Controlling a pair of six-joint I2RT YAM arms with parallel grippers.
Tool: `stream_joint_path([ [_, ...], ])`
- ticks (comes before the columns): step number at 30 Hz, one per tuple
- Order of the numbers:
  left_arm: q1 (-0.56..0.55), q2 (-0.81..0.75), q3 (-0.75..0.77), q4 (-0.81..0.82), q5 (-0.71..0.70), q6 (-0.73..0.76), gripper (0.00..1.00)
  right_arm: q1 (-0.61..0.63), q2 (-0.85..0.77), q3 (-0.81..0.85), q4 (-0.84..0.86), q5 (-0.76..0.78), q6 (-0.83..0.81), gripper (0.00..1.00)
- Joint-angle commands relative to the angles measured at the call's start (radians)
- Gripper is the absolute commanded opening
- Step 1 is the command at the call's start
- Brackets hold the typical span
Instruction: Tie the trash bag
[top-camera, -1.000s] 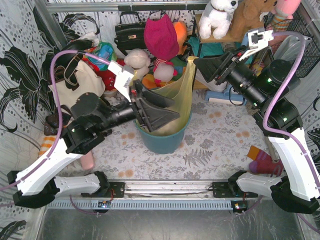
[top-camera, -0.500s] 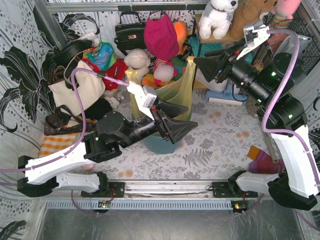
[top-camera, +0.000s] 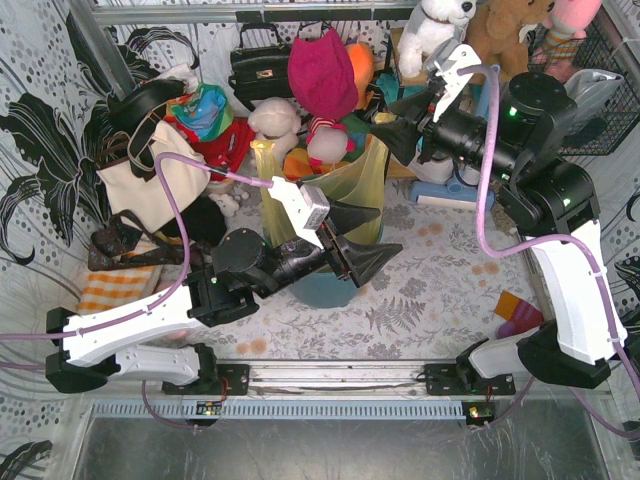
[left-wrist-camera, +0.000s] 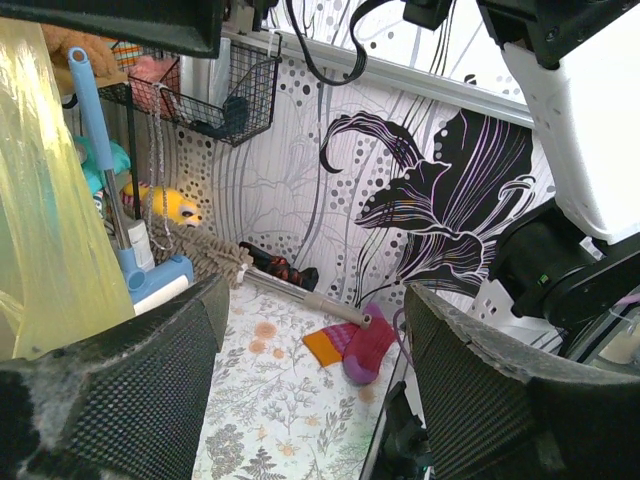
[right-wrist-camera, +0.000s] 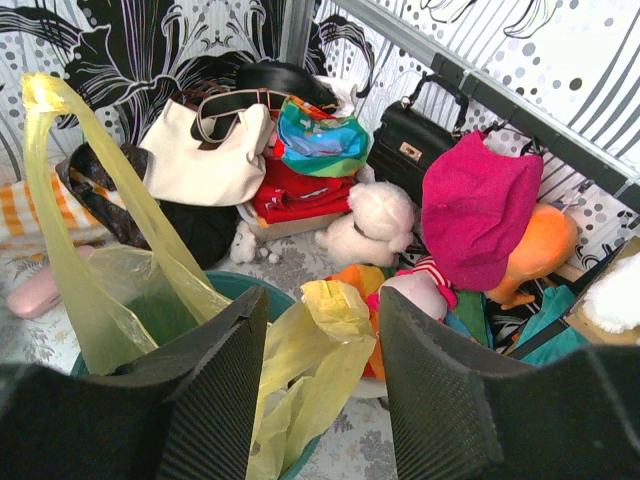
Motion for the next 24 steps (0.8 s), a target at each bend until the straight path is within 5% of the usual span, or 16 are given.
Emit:
stream_joint_path([
  [1,-0.006,-0.019,0.016,0.068,-0.006,0.03,0.8,0.003,0.001,0.037,-0.011,-0.016,-0.041,0.45],
  [18,-0.006,-0.002,0.034,0.075,-0.014,0.035,0.8,0.002,-0.034,-0.009,0.084,-0.009,-0.009,0.01],
  [24,-0.006,0.008,0.042,0.102,-0.064,0.048,0.8,0.002,-0.041,-0.009,0.112,-0.046,0.029,0.0],
])
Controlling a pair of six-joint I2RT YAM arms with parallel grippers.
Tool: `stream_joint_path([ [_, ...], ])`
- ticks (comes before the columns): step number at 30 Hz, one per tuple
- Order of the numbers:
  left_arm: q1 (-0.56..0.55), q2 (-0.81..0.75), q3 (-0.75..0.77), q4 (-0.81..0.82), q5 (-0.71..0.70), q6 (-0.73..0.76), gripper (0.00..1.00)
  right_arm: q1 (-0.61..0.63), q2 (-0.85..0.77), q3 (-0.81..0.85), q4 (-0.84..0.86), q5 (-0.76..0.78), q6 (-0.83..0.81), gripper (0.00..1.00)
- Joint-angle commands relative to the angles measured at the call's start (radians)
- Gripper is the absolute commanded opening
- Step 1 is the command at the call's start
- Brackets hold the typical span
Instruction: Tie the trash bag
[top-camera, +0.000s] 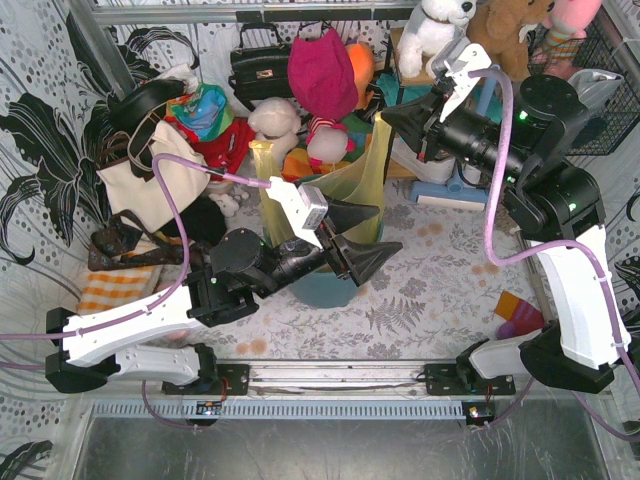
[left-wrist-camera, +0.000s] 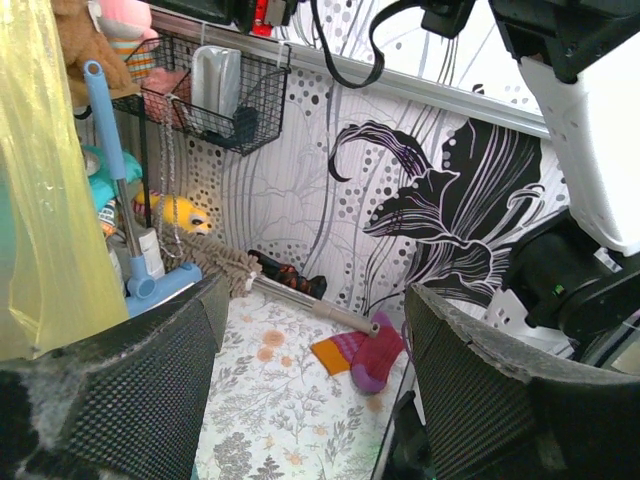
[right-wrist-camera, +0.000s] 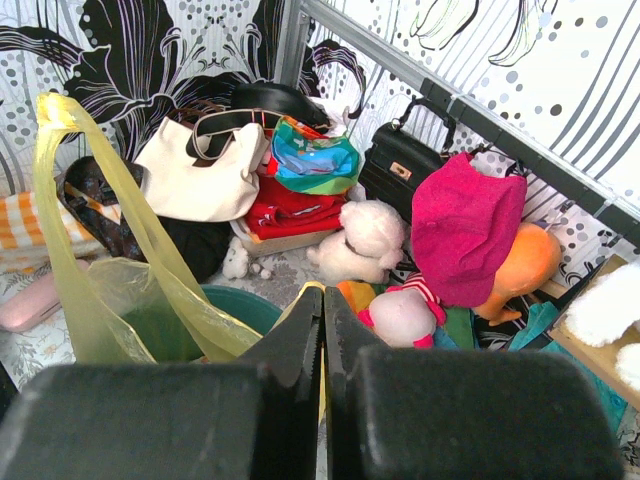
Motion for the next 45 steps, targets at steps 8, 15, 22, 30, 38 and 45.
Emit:
stream_joint_path([
  [8,0.008,0.044,0.057,0.202,-0.164,0.099,0.83,0.003,-0.051,-0.039,0.11,-0.091,0.111,0.0],
  [15,0.101,0.052,0.041,0.298,-0.167,0.052,0.82,0.002,-0.07,-0.068,0.125,-0.111,0.127,0.0],
  [22,0.241,0.059,0.005,0.438,0.145,0.003,0.76,0.003,-0.075,-0.074,0.127,-0.118,0.133,0.0],
  [30,0.403,0.119,0.08,0.456,0.391,-0.069,0.72,0.002,-0.079,-0.082,0.134,-0.13,0.139,0.0],
  [38,0.512,0.201,0.17,0.469,0.63,-0.125,0.71,0.002,-0.081,-0.081,0.132,-0.138,0.135,0.0],
  [45,0.52,0.261,0.242,0.492,0.74,-0.173,0.59,0.002,-0.082,-0.085,0.132,-0.141,0.134,0.0],
])
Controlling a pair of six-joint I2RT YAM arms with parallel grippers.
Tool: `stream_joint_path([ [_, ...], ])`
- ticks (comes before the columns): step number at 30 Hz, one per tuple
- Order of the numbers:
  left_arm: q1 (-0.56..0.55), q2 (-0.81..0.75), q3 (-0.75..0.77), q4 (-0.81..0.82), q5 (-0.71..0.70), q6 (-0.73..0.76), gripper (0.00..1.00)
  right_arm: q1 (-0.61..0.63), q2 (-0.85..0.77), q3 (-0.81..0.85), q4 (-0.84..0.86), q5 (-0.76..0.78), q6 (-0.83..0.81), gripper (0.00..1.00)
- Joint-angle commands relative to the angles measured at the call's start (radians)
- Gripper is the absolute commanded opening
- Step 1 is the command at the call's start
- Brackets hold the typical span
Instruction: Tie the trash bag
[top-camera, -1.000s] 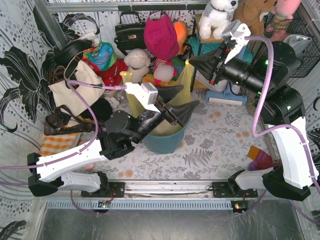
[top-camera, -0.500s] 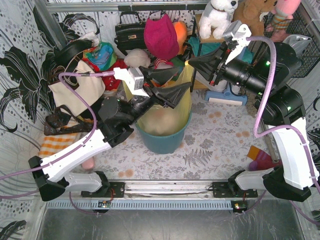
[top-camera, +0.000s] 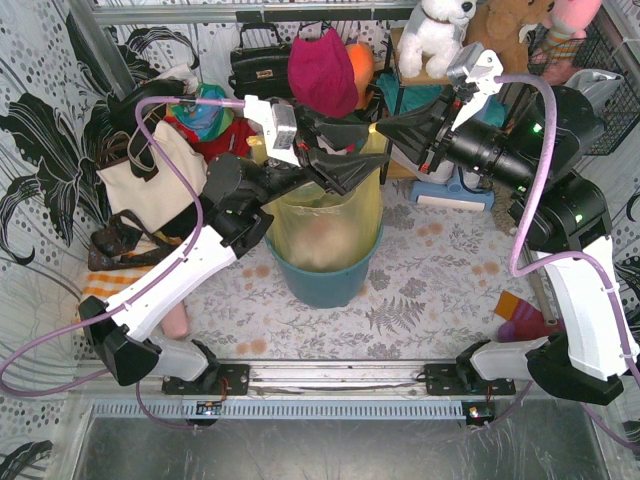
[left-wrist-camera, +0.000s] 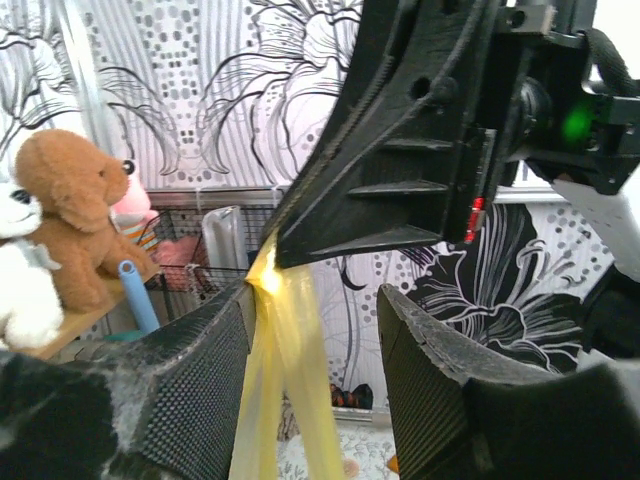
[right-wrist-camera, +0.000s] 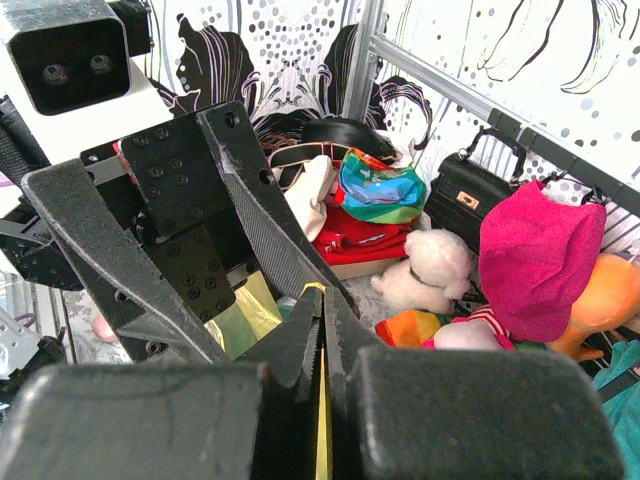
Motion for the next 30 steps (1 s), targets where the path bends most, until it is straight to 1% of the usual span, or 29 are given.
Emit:
stream_joint_path([
  [1,0.008,0.018,0.053,0.07,0.093,-0.043,0.57,0.002,-0.019,-0.005,0.047,-0.022,0.006,0.0],
  [9,0.016,0.032,0.061,0.086,0.069,-0.061,0.5,0.002,-0.031,-0.013,0.054,-0.028,0.012,0.0],
  [14,0.018,0.045,0.082,0.062,0.019,-0.058,0.48,0.002,-0.032,-0.015,0.058,-0.037,0.019,0.0],
  [24,0.019,0.05,0.093,0.058,0.016,-0.065,0.27,0.002,-0.035,-0.029,0.067,-0.04,0.026,0.0],
  [27,0.019,0.048,0.088,0.06,0.016,-0.065,0.23,0.002,-0.037,-0.031,0.068,-0.041,0.028,0.0],
  [28,0.019,0.048,0.089,0.059,0.014,-0.065,0.19,0.003,-0.038,-0.031,0.069,-0.04,0.029,0.0],
  [30,0.019,0.047,0.091,0.053,0.005,-0.063,0.08,0.002,-0.04,-0.031,0.072,-0.041,0.03,0.0],
])
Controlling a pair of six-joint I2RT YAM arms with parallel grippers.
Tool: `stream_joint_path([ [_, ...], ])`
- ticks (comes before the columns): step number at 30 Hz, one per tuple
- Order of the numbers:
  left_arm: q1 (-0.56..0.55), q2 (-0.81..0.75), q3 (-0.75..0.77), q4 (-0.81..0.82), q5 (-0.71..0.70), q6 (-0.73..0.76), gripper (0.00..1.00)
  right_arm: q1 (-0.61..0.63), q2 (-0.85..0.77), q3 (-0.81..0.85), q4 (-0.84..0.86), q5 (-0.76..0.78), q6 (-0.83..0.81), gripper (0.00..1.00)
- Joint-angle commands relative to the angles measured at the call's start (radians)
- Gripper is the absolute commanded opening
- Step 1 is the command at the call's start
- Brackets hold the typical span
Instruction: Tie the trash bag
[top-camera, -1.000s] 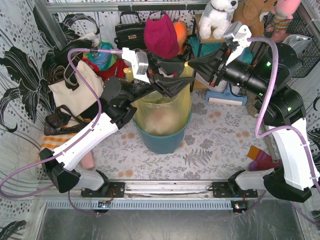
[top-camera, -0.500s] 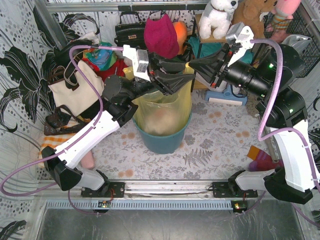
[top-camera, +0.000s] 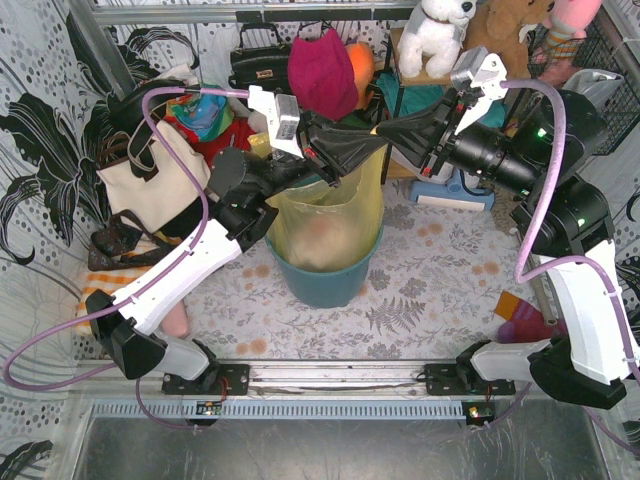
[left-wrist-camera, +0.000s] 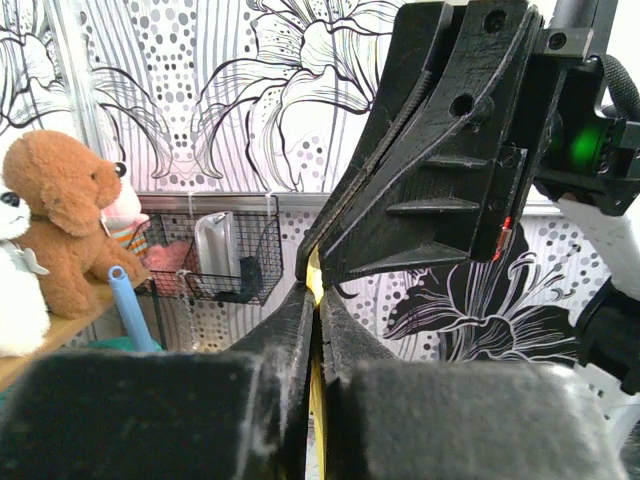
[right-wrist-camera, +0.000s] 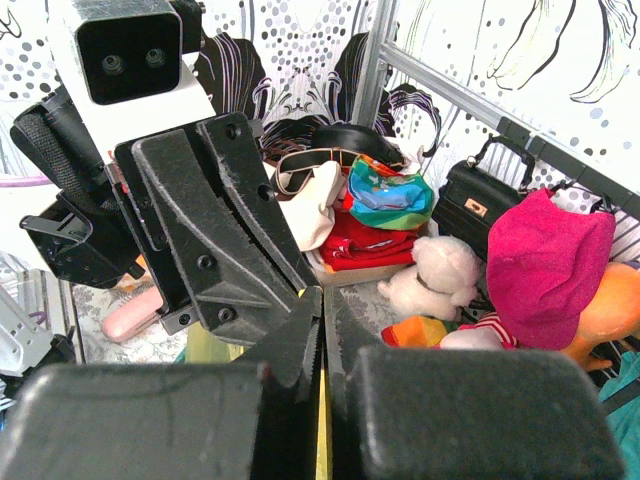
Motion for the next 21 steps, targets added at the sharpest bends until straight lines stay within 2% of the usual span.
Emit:
stream_joint_path([
  [1,0.007,-0.007,0.035,0.028,-0.023,-0.004,0.04,0.002,-0.02,-0.008,0.05,-0.018,0.025,0.0],
  [4,0.007,-0.012,0.033,0.021,-0.032,-0.01,0.0,0.003,-0.021,-0.01,0.051,-0.017,0.024,0.0],
  [7,0.007,-0.04,0.0,0.046,-0.033,-0.025,0.0,0.003,-0.029,-0.014,0.066,-0.007,0.034,0.0],
  [10,0.006,-0.062,-0.019,0.035,-0.01,-0.022,0.0,0.002,-0.046,-0.035,0.101,0.027,0.048,0.21],
  [11,0.006,-0.069,-0.023,0.027,0.003,-0.019,0.0,0.002,-0.049,-0.041,0.114,0.047,0.054,0.25],
  [16,0.002,-0.104,-0.059,0.022,0.089,-0.025,0.0,0.003,-0.04,-0.039,0.135,0.093,0.061,0.32],
  [21,-0.009,-0.131,-0.085,-0.005,0.147,-0.016,0.0,0.002,-0.005,-0.008,0.149,0.046,0.08,0.36],
])
